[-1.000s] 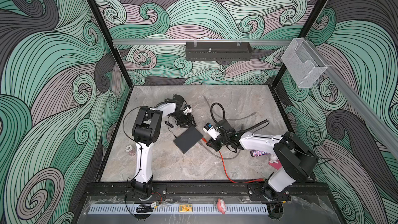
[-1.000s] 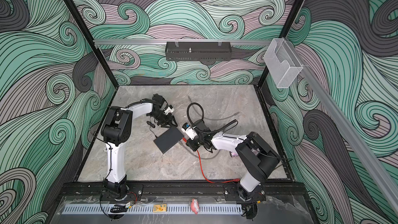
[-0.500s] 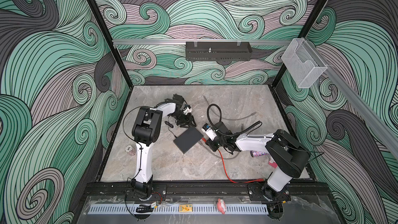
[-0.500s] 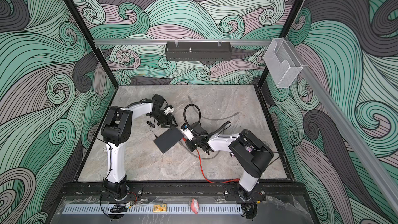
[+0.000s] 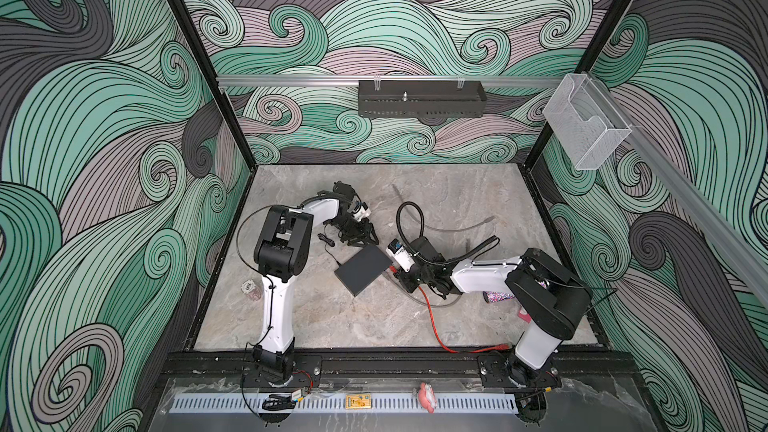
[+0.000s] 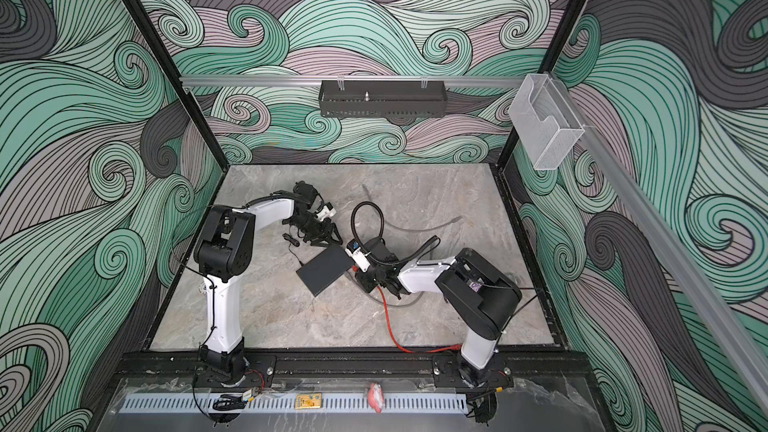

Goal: Insert the plug into the switch port
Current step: 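Keep pressing the red plug into the port with the right gripper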

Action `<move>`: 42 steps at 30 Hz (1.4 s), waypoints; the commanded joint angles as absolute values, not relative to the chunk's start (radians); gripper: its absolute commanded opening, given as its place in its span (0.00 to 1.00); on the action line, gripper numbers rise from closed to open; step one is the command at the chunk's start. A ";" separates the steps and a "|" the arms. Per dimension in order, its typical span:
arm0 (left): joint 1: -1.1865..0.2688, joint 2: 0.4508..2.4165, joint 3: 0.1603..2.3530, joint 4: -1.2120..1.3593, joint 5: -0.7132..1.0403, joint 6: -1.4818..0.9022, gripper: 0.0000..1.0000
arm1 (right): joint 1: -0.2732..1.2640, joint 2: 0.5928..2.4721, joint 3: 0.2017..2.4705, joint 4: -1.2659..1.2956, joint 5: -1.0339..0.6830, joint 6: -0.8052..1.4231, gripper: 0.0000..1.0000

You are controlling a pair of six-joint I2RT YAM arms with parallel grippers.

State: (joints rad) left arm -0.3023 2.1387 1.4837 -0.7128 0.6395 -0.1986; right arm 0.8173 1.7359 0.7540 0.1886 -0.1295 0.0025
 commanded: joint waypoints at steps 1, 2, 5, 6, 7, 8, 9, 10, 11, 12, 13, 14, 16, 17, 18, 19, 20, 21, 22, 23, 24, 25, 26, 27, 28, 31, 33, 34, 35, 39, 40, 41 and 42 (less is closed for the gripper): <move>-0.314 2.177 1.436 -0.765 0.566 -0.216 0.51 | 0.830 1.727 0.781 0.217 -0.129 0.000 0.11; -0.314 2.177 1.436 -0.767 0.566 -0.216 0.52 | 0.832 1.717 0.786 0.205 -0.123 0.001 0.09; -0.314 2.174 1.432 -0.765 0.588 -0.221 0.52 | 0.838 1.692 0.798 0.173 -0.117 0.005 0.08; -0.314 2.173 1.431 -0.763 0.596 -0.223 0.52 | 0.840 1.685 0.800 0.165 -0.116 0.005 0.07; -0.314 2.174 1.430 -0.762 0.603 -0.224 0.52 | 0.842 1.680 0.805 0.154 -0.110 0.007 0.07; -0.313 2.175 1.430 -0.762 0.608 -0.225 0.52 | 0.844 1.673 0.809 0.143 -0.107 0.011 0.06; -0.313 2.176 1.430 -0.765 0.611 -0.224 0.52 | 0.844 1.667 0.817 0.126 -0.106 0.014 0.06; -0.314 2.175 1.428 -0.767 0.614 -0.222 0.52 | 0.847 1.660 0.826 0.104 -0.101 0.017 0.06; -0.313 2.174 1.428 -0.768 0.619 -0.222 0.52 | 0.848 1.651 0.835 0.085 -0.094 0.017 0.06; -0.314 2.174 1.426 -0.769 0.624 -0.222 0.52 | 0.850 1.645 0.841 0.071 -0.085 0.018 0.06; -0.314 2.172 1.425 -0.769 0.631 -0.222 0.52 | 0.850 1.642 0.849 0.053 -0.082 0.019 0.06; -0.313 2.172 1.425 -0.769 0.640 -0.222 0.52 | 0.849 1.640 0.860 0.037 -0.081 0.020 0.06; -0.314 2.174 1.428 -0.770 0.643 -0.221 0.52 | 0.851 1.649 0.882 0.009 -0.076 0.021 0.06; -0.313 2.174 1.428 -0.772 0.642 -0.221 0.52 | 0.851 1.659 0.892 -0.002 -0.070 0.021 0.06; -0.314 2.174 1.426 -0.773 0.642 -0.223 0.52 | 0.851 1.669 0.900 -0.008 -0.069 0.020 0.06; -0.314 2.172 1.422 -0.773 0.641 -0.222 0.52 | 0.851 1.686 0.913 -0.015 -0.062 0.019 0.05; -0.313 2.171 1.419 -0.770 0.640 -0.224 0.52 | 0.852 1.708 0.934 -0.041 -0.056 0.016 0.06; -0.314 2.168 1.416 -0.769 0.639 -0.224 0.52 | 0.851 1.725 0.955 -0.073 -0.052 0.014 0.05; -0.314 2.166 1.416 -0.767 0.637 -0.224 0.52 | 0.851 1.740 0.973 -0.098 -0.047 0.014 0.05; -0.314 2.164 1.416 -0.768 0.635 -0.226 0.52 | 0.851 1.747 0.981 -0.113 -0.043 0.016 0.05; -0.314 2.163 1.415 -0.769 0.636 -0.226 0.52 | 0.851 1.747 0.985 -0.116 -0.040 0.019 0.05; -0.314 2.162 1.413 -0.767 0.642 -0.229 0.52 | 0.851 1.745 0.985 -0.116 -0.033 0.022 0.05; -0.314 2.160 1.411 -0.763 0.646 -0.234 0.52 | 0.851 1.743 0.988 -0.116 -0.029 0.023 0.05; -0.314 2.158 1.408 -0.761 0.651 -0.237 0.52 | 0.851 1.742 0.992 -0.118 -0.027 0.022 0.05; -0.314 2.158 1.404 -0.754 0.661 -0.241 0.52 | 0.851 1.744 1.000 -0.123 -0.028 0.018 0.05; -0.322 2.163 1.398 -0.758 0.665 -0.241 0.52 | 0.850 1.742 1.017 -0.122 -0.029 0.013 0.05; -0.327 2.163 1.396 -0.761 0.664 -0.239 0.52 | 0.851 1.743 1.021 -0.105 -0.032 0.009 0.05; -0.328 2.160 1.392 -0.760 0.664 -0.239 0.52 | 0.851 1.745 1.023 -0.096 -0.033 0.005 0.05; -0.332 2.156 1.388 -0.760 0.664 -0.241 0.52 | 0.851 1.751 1.026 -0.086 -0.034 0.000 0.05; -0.339 2.143 1.376 -0.759 0.666 -0.248 0.52 | 0.853 1.792 1.058 -0.092 -0.026 -0.019 0.05; -0.341 2.138 1.373 -0.759 0.669 -0.249 0.52 | 0.851 1.800 1.061 -0.086 -0.022 -0.024 0.05; -0.345 2.133 1.368 -0.761 0.672 -0.248 0.52 | 0.851 1.808 1.065 -0.084 -0.017 -0.029 0.05; -0.346 2.130 1.368 -0.765 0.672 -0.247 0.52 | 0.851 1.813 1.068 -0.083 -0.010 -0.032 0.05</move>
State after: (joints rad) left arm -0.3031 2.1052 1.4185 -0.6609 0.6815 -0.2260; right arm 0.8501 1.8000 1.0084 -0.2356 -0.0521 -0.0116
